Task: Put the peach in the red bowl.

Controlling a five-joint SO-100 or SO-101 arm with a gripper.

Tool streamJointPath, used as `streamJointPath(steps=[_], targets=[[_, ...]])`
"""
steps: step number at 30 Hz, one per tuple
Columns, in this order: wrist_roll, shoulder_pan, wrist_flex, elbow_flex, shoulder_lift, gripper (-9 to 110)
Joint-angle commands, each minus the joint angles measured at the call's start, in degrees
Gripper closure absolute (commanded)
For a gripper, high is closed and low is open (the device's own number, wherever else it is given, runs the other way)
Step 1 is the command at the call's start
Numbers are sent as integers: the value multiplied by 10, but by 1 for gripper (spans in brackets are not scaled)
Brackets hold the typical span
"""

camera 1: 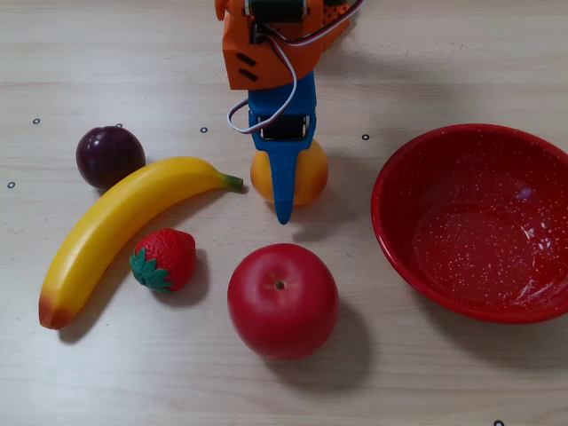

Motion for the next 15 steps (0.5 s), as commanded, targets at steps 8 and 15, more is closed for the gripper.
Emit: streamJointPath(steps=[8,15], targets=[[11,9,3,-40,13,76],[21,7,3,-40,13,101]])
